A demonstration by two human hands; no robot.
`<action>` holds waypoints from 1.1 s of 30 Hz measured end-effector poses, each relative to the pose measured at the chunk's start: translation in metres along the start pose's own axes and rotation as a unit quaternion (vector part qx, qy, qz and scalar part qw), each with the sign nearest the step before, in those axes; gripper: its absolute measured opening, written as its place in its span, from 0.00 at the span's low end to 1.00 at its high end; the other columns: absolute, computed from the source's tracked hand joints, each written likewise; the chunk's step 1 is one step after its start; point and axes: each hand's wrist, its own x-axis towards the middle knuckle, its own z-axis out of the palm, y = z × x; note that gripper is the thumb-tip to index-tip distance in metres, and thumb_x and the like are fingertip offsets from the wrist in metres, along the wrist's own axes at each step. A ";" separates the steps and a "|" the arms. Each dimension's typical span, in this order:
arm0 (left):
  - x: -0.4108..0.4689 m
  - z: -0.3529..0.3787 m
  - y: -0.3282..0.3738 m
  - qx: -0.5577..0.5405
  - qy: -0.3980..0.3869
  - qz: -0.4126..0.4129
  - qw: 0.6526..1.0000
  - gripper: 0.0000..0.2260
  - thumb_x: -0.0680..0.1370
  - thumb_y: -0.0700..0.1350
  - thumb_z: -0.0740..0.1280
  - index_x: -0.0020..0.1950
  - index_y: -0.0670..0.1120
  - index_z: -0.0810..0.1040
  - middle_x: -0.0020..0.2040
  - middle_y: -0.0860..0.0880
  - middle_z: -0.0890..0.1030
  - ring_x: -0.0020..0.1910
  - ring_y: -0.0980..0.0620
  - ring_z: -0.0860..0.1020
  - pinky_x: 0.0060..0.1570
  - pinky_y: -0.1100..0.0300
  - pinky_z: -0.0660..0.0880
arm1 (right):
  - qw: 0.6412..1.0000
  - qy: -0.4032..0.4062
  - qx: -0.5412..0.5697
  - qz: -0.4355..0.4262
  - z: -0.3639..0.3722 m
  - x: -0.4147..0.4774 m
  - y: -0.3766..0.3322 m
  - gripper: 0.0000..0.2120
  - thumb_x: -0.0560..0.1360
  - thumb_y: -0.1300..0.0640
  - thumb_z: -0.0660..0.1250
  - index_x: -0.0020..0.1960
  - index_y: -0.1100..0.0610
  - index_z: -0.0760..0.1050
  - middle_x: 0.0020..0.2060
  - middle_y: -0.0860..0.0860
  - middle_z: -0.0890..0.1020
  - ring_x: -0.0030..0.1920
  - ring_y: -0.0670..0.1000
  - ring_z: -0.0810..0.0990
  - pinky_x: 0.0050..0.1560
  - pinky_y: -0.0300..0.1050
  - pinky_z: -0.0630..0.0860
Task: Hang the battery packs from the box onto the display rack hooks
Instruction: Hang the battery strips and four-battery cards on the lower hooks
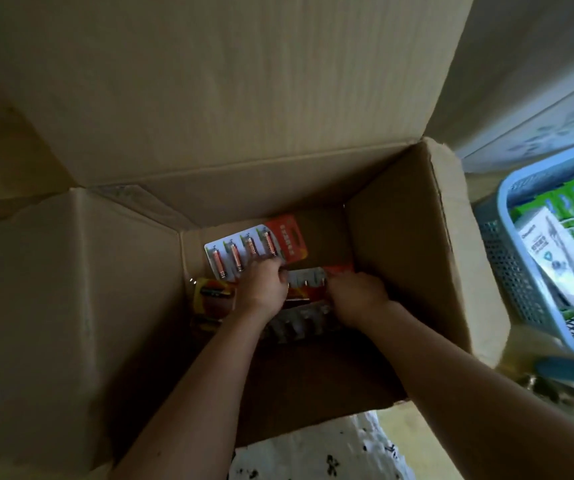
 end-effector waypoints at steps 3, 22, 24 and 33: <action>0.003 -0.003 0.004 0.106 -0.029 0.021 0.994 0.15 0.77 0.42 0.63 0.64 0.45 0.74 0.62 0.43 0.77 0.63 0.44 0.72 0.64 0.52 0.67 | 0.995 0.007 0.094 0.010 -0.013 -0.005 0.008 0.15 0.75 0.53 0.65 0.60 0.57 0.73 0.59 0.57 0.76 0.58 0.57 0.77 0.56 0.47 0.75; -0.204 -0.221 0.062 -0.280 0.026 -0.001 0.960 0.14 0.76 0.28 0.58 0.51 0.46 0.73 0.45 0.50 0.80 0.40 0.61 0.79 0.40 0.69 0.73 | 0.907 0.190 0.359 -0.108 -0.166 -0.242 -0.019 0.04 0.74 0.58 0.67 0.46 0.57 0.80 0.36 0.48 0.79 0.39 0.46 0.77 0.34 0.33 0.68; -0.241 -0.258 0.073 -0.342 0.021 -0.009 0.939 0.15 0.77 0.29 0.57 0.50 0.50 0.71 0.47 0.51 0.80 0.42 0.60 0.80 0.41 0.68 0.77 | 0.888 0.205 0.392 -0.127 -0.204 -0.281 -0.034 0.02 0.72 0.57 0.70 0.41 0.52 0.78 0.31 0.41 0.77 0.33 0.35 0.76 0.31 0.26 0.67; -0.372 -0.415 0.078 -0.452 0.143 0.013 0.880 0.11 0.77 0.31 0.61 0.50 0.47 0.72 0.48 0.48 0.81 0.39 0.59 0.83 0.35 0.67 0.77 | 0.691 0.153 0.670 -0.224 -0.322 -0.397 -0.154 0.04 0.74 0.58 0.67 0.46 0.57 0.79 0.39 0.51 0.86 0.40 0.51 0.85 0.40 0.42 0.80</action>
